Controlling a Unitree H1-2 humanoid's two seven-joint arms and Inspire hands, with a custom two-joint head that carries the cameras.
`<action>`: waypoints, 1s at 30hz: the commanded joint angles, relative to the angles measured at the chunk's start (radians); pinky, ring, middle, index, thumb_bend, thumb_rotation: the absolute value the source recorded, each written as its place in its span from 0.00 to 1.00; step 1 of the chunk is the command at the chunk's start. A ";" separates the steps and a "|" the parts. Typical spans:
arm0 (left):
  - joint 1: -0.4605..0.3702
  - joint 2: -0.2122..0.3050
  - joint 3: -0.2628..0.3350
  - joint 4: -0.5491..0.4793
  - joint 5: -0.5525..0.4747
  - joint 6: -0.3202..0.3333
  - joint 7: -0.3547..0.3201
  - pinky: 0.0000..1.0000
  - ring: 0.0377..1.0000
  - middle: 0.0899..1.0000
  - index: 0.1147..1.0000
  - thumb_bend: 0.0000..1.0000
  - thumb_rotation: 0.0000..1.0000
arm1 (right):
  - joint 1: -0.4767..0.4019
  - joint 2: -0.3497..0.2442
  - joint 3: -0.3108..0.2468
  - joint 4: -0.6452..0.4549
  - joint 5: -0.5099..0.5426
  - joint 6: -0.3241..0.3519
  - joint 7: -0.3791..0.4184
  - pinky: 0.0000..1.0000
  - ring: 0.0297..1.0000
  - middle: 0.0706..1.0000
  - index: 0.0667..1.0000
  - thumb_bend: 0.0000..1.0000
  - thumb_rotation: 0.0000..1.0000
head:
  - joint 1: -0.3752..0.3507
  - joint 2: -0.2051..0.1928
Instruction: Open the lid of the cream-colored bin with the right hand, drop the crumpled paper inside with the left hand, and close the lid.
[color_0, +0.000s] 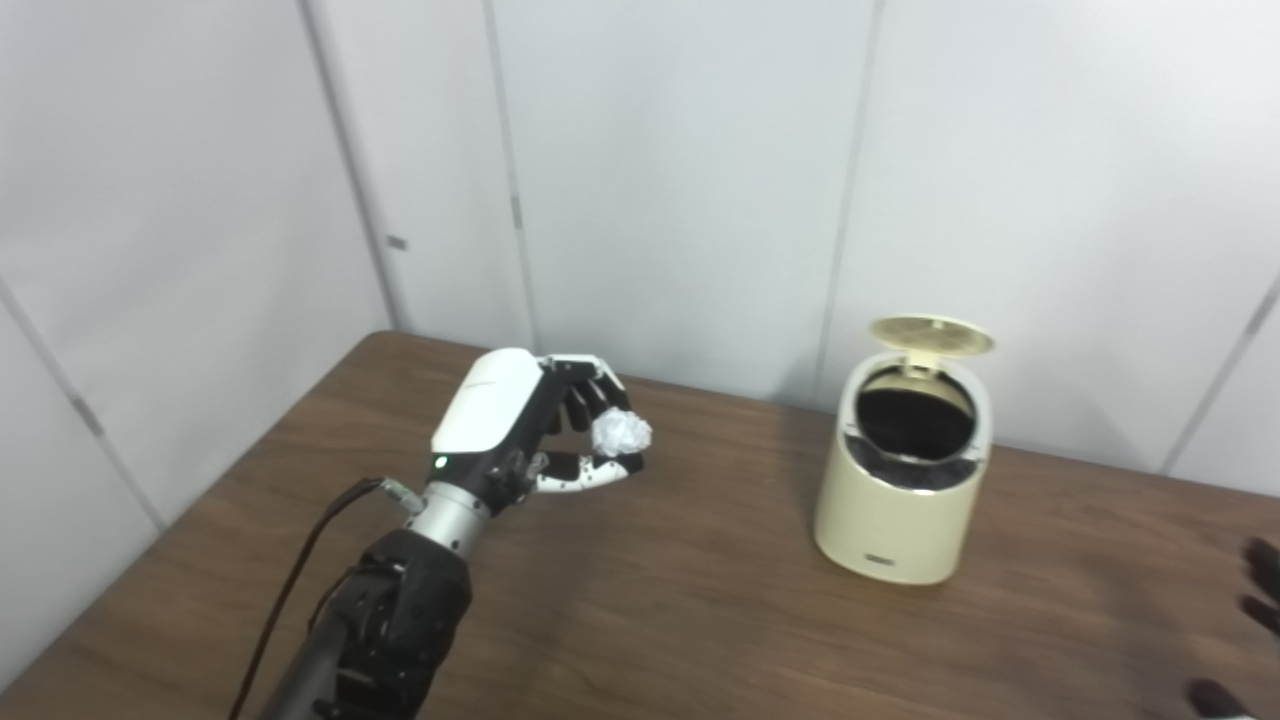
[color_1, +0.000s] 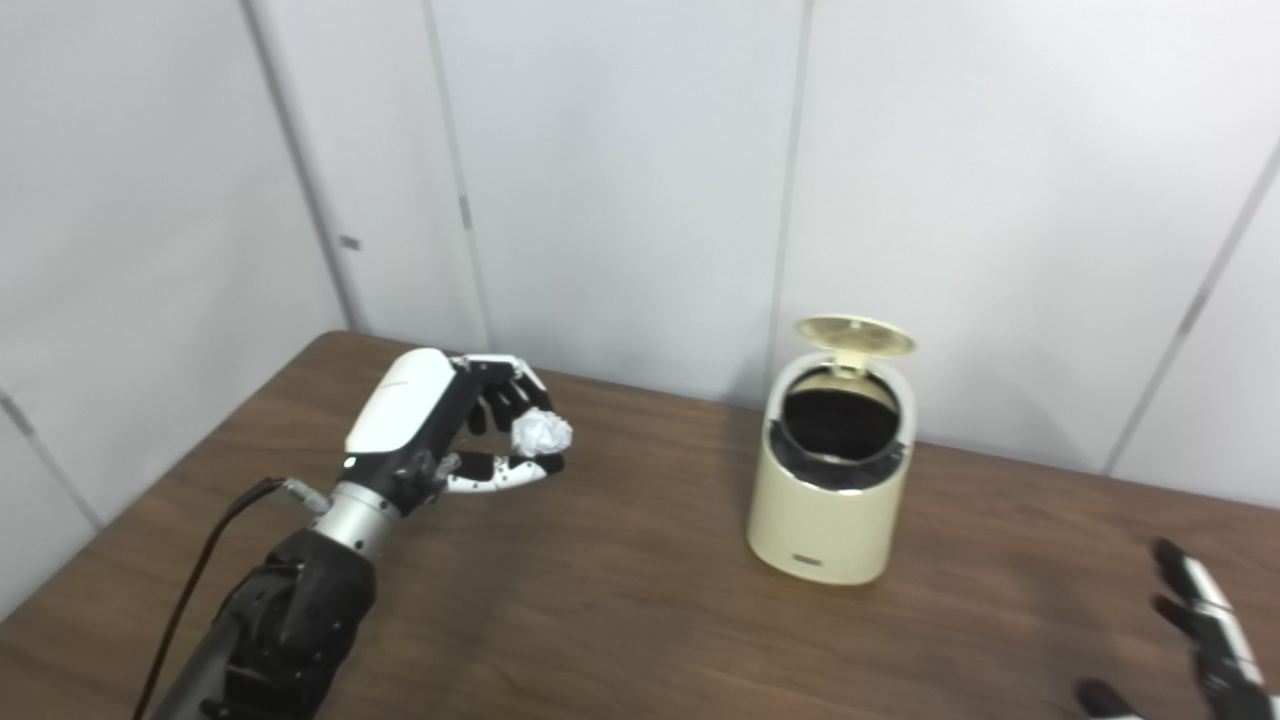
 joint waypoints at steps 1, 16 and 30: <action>-0.058 0.007 -0.002 -0.002 0.020 -0.030 0.016 0.35 0.43 0.42 0.42 0.50 0.00 | -0.013 0.013 -0.001 -0.047 0.006 0.023 -0.013 0.90 0.93 0.93 0.94 0.73 0.72 | -0.008 -0.001; -0.198 -0.070 -0.084 0.185 -0.010 -0.133 0.027 0.34 0.42 0.42 0.43 0.50 0.00 | -0.002 0.080 0.036 0.001 -0.027 0.036 -0.068 0.82 0.88 0.88 0.90 0.82 0.64 | -0.182 -0.048; -0.306 -0.132 -0.132 0.366 -0.017 -0.198 0.048 0.32 0.40 0.42 0.43 0.50 0.00 | 0.003 0.115 0.076 0.021 -0.084 0.042 -0.120 0.85 0.89 0.89 0.91 0.91 0.69 | -0.270 -0.069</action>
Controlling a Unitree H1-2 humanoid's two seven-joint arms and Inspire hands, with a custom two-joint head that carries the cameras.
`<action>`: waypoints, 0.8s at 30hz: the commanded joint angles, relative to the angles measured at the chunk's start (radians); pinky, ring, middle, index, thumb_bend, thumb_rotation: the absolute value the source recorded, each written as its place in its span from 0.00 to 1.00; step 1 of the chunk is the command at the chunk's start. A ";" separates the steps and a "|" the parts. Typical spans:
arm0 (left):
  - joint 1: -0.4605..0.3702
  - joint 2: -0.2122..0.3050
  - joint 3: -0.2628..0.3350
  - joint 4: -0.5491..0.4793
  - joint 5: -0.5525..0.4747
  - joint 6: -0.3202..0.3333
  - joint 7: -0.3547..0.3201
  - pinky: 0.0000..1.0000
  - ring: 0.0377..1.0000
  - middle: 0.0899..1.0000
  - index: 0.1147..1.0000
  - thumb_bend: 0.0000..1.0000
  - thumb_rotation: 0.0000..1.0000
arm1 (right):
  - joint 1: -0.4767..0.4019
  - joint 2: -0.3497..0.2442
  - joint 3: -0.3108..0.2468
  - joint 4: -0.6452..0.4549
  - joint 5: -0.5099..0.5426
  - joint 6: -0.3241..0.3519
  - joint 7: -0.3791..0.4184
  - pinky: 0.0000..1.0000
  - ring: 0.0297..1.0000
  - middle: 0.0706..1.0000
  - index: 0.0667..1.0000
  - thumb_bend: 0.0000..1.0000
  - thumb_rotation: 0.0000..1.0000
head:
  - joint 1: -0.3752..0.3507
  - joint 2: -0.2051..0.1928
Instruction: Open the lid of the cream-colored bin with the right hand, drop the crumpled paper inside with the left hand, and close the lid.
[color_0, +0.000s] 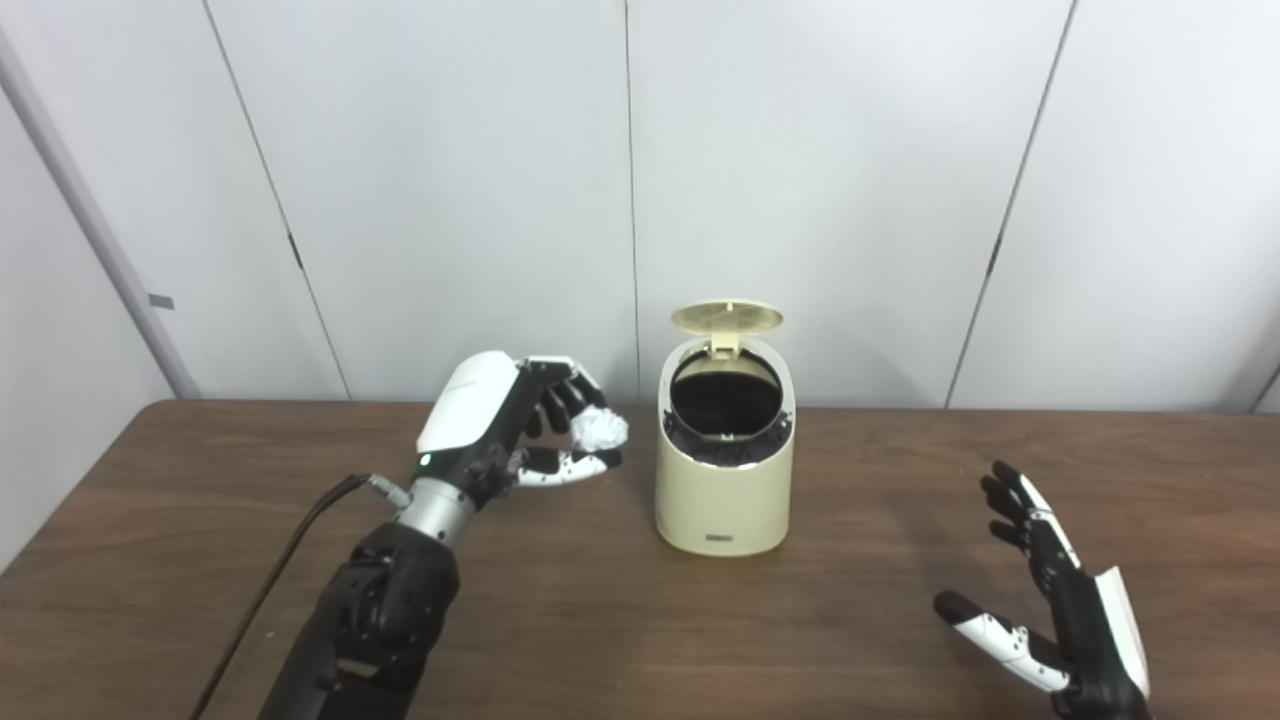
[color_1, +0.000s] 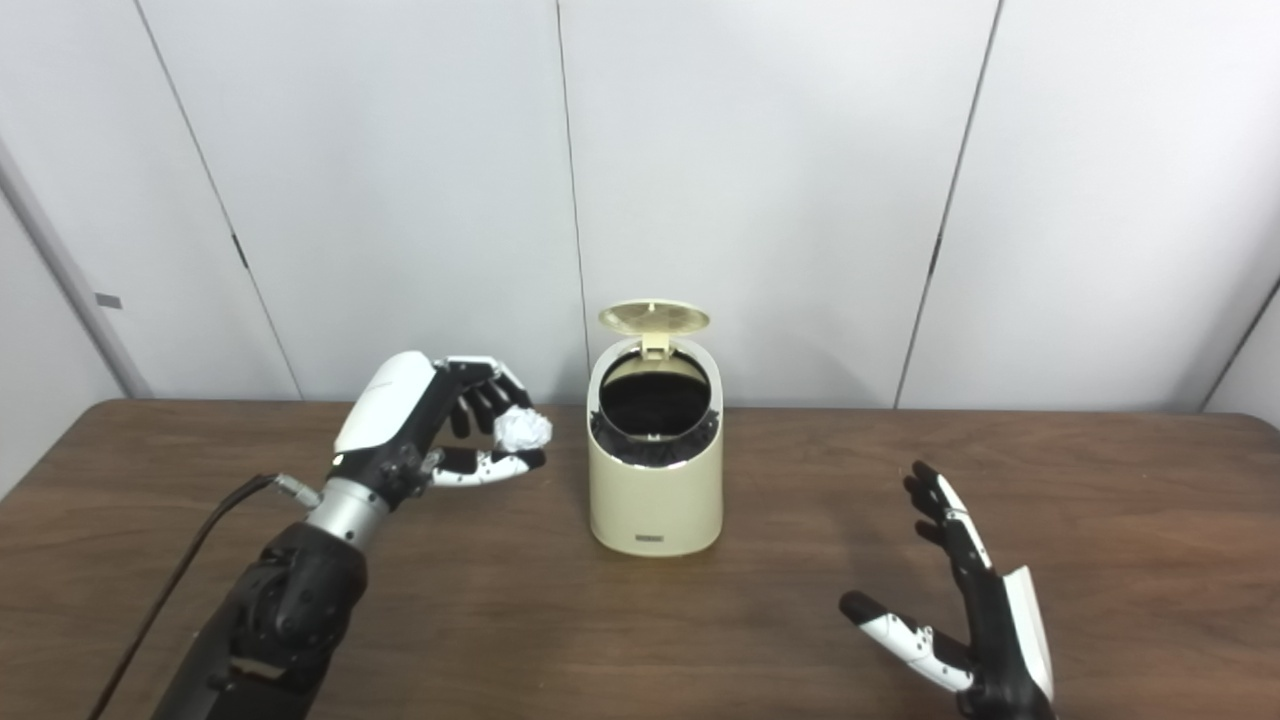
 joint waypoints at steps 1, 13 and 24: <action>-0.058 -0.001 -0.002 0.005 -0.006 -0.028 0.026 0.32 0.40 0.42 0.43 0.50 0.00 | 0.006 0.041 0.026 0.021 -0.008 -0.034 -0.021 0.85 0.89 0.89 0.91 0.91 0.68 | -0.004 -0.002; -0.108 -0.040 -0.009 0.084 -0.024 -0.041 0.049 0.32 0.41 0.43 0.43 0.50 0.00 | 0.002 0.043 0.042 0.044 -0.004 -0.039 -0.038 0.86 0.90 0.89 0.90 0.91 0.68 | -0.022 -0.014; -0.133 -0.042 -0.001 0.081 -0.041 -0.004 0.033 0.32 0.40 0.43 0.43 0.50 0.00 | -0.001 0.042 0.048 0.063 -0.009 -0.044 -0.050 0.86 0.90 0.89 0.91 0.92 0.69 | -0.026 -0.019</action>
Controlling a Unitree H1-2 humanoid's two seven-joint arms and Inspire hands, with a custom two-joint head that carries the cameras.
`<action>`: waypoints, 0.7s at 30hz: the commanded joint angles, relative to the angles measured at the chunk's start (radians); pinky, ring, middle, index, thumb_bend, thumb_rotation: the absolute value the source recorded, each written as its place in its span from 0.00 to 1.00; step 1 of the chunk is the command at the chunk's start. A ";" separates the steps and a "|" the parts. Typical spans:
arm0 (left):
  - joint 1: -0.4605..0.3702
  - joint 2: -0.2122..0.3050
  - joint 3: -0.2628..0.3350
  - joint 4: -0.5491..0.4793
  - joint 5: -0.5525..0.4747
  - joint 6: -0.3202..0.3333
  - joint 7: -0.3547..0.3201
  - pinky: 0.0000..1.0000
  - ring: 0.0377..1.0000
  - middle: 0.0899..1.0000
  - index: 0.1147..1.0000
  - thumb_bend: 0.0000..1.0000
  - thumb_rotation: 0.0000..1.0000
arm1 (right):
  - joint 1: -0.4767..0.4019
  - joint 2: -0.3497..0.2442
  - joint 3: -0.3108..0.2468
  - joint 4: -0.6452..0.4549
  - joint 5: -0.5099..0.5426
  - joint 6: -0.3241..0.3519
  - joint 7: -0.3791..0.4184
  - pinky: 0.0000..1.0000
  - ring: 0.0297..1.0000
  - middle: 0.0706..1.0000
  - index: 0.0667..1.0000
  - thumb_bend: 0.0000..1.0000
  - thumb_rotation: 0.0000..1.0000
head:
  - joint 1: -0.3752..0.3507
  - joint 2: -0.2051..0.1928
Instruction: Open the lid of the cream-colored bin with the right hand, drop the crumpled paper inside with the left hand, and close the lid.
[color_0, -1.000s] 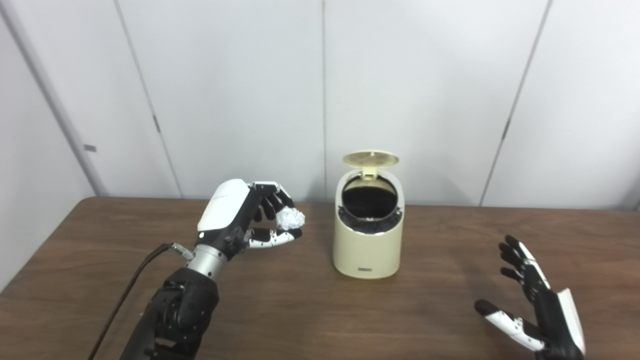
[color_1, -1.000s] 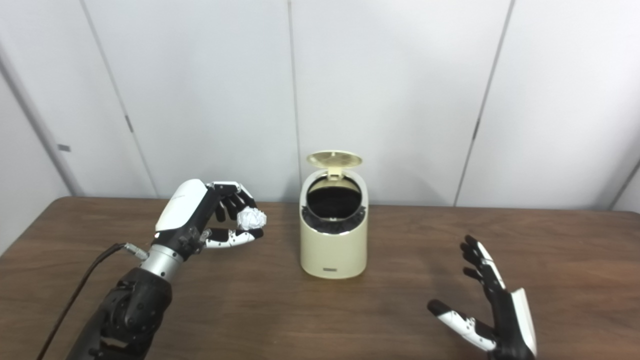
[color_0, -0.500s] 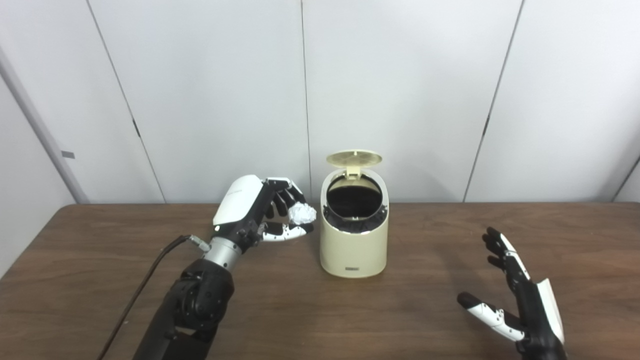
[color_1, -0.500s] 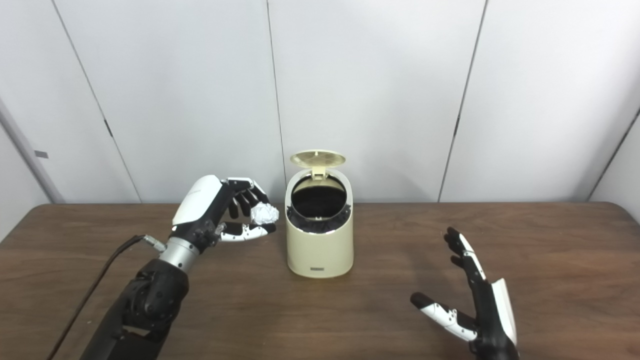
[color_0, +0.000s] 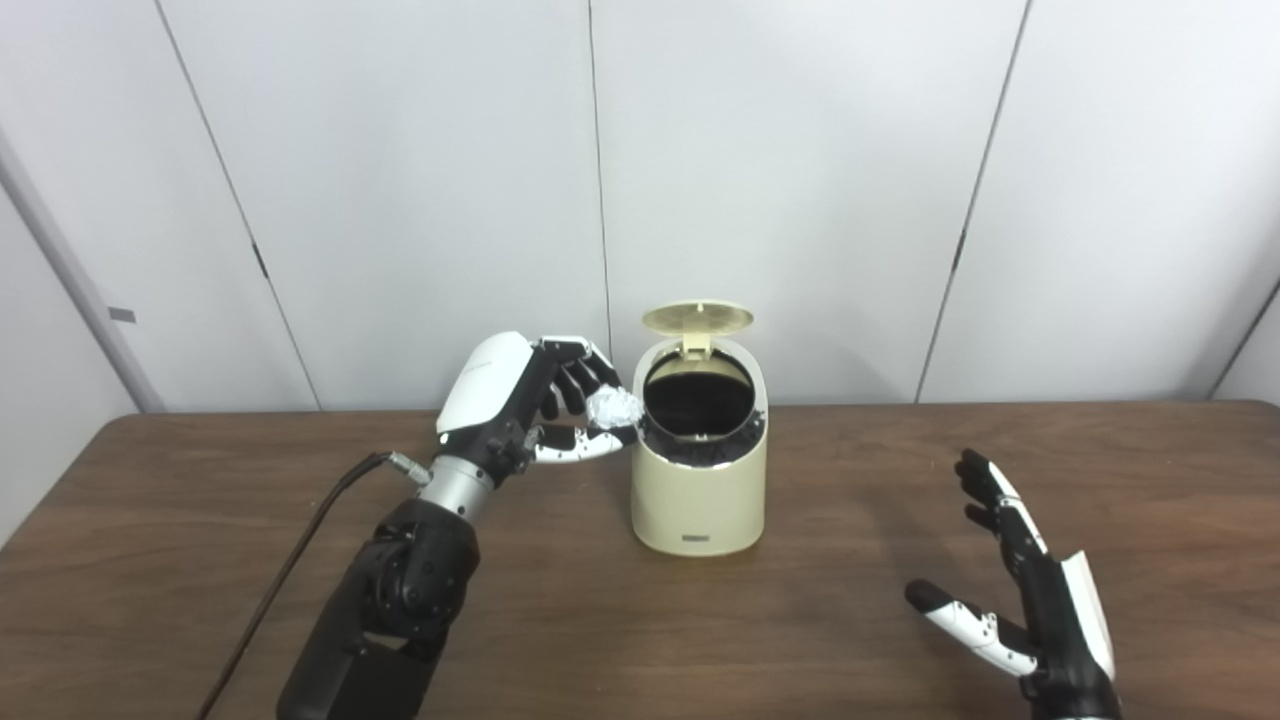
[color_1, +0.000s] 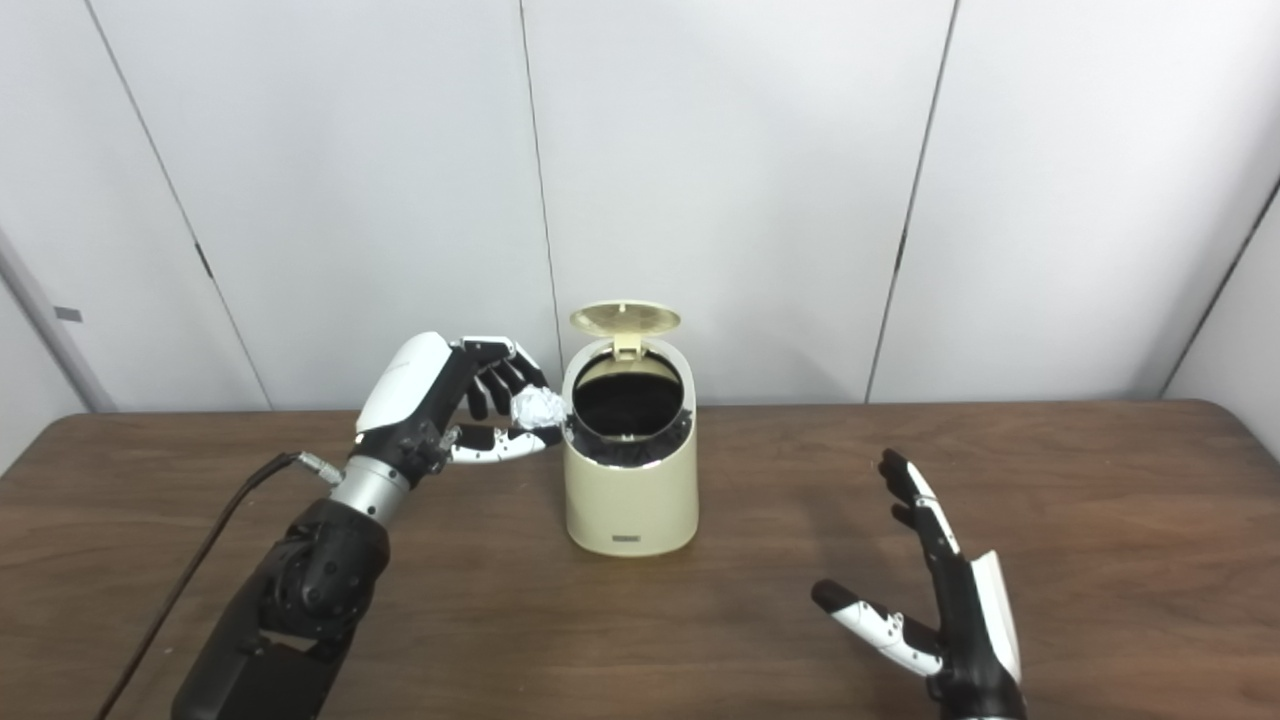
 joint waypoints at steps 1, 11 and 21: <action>-0.059 0.003 0.013 -0.022 -0.012 0.008 0.014 0.32 0.40 0.42 0.43 0.50 0.00 | 0.006 0.043 0.027 0.050 -0.002 -0.031 -0.016 0.86 0.90 0.89 0.91 0.92 0.69 | -0.001 0.000; -0.083 0.029 0.010 -0.017 -0.019 -0.005 0.014 0.31 0.40 0.42 0.44 0.50 0.00 | -0.005 0.043 0.033 0.068 -0.013 -0.037 -0.028 0.86 0.90 0.89 0.90 0.91 0.69 | -0.007 -0.006; -0.123 0.040 0.003 -0.017 -0.005 0.006 0.008 0.34 0.42 0.42 0.42 0.50 0.00 | -0.016 0.048 0.044 0.090 -0.016 -0.043 -0.044 0.87 0.89 0.89 0.91 0.92 0.70 | -0.011 -0.015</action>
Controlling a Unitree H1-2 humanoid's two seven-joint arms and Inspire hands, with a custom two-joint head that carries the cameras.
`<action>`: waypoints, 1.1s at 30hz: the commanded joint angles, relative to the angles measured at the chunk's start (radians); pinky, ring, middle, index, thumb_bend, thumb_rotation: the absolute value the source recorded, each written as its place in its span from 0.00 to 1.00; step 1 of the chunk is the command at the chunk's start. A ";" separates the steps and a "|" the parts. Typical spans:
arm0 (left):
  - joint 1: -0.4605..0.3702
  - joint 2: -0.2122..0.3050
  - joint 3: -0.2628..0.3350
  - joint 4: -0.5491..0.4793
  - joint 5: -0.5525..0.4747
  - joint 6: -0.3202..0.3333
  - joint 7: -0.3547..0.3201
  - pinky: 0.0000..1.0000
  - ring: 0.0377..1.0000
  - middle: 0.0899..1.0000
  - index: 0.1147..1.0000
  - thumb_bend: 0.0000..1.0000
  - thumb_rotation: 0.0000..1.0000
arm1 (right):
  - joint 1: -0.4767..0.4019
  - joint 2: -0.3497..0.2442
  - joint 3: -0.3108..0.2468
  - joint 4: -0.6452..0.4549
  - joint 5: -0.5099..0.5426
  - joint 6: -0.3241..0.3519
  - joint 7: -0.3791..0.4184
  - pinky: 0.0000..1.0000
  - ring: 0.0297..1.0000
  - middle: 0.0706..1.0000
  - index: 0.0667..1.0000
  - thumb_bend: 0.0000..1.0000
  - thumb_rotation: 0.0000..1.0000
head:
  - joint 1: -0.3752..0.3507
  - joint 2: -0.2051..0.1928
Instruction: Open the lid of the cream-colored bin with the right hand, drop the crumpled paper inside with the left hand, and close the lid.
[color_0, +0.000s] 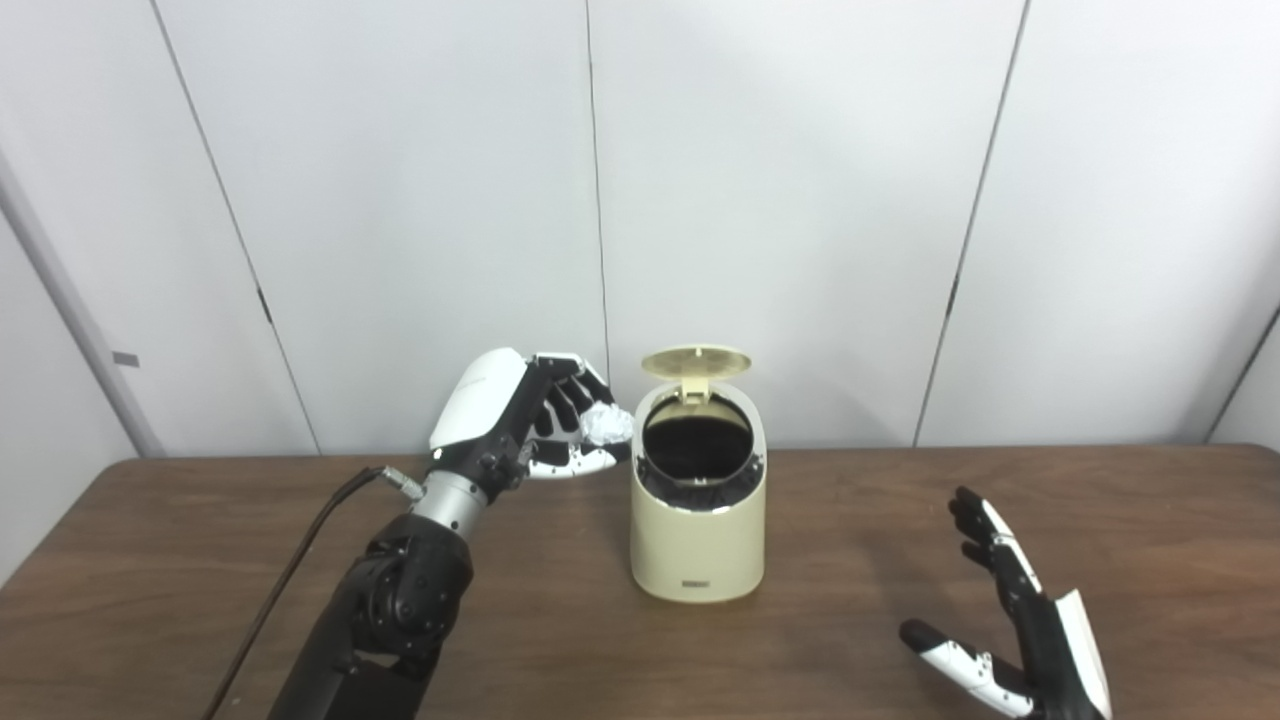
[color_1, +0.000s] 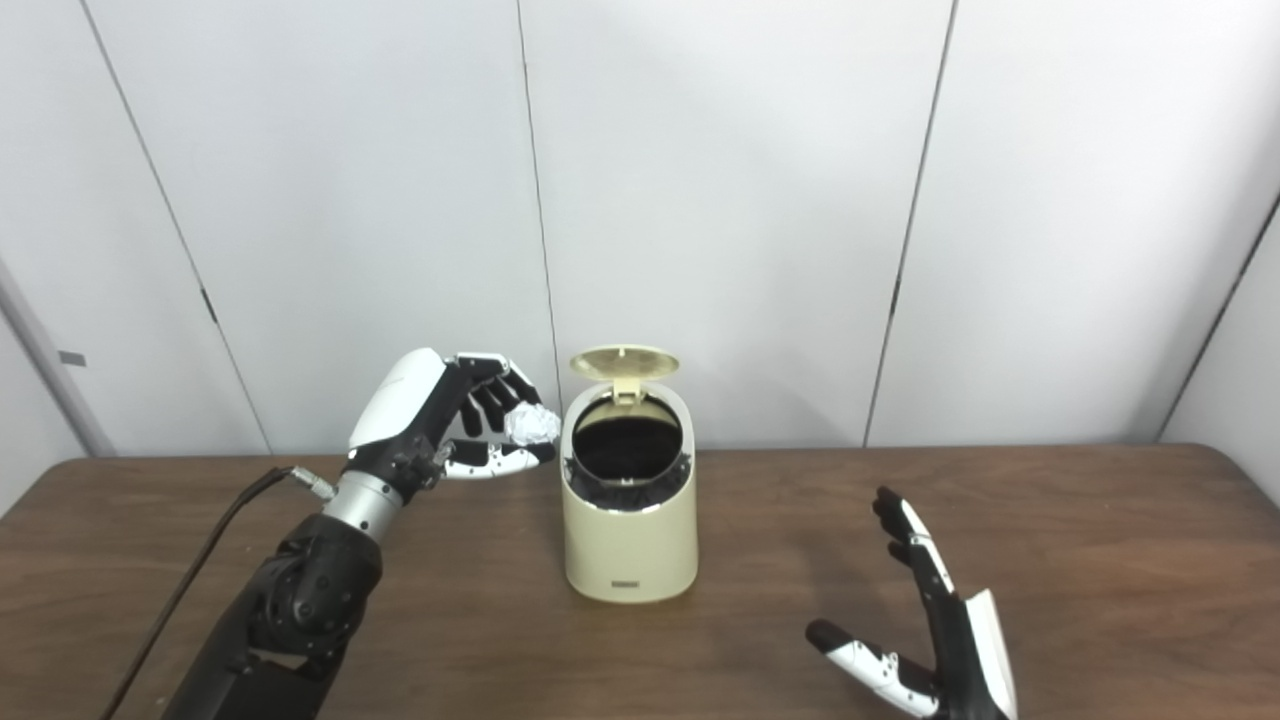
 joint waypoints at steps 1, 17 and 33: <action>-0.067 0.015 0.002 -0.014 0.003 -0.026 0.022 0.34 0.42 0.42 0.42 0.50 0.00 | 0.006 0.047 0.028 0.065 -0.006 -0.041 -0.018 0.87 0.90 0.89 0.91 0.93 0.70 | -0.001 -0.002; -0.124 -0.033 -0.039 0.039 0.019 -0.020 0.035 0.33 0.41 0.43 0.43 0.50 0.00 | 0.003 0.053 0.032 0.074 -0.009 -0.043 -0.028 0.85 0.89 0.89 0.91 0.92 0.69 | -0.011 0.001; -0.159 -0.088 -0.078 0.191 0.011 -0.048 0.085 0.30 0.39 0.42 0.43 0.50 0.00 | 0.010 0.063 0.038 0.057 -0.009 -0.034 -0.031 0.85 0.90 0.89 0.90 0.94 0.69 | -0.035 0.010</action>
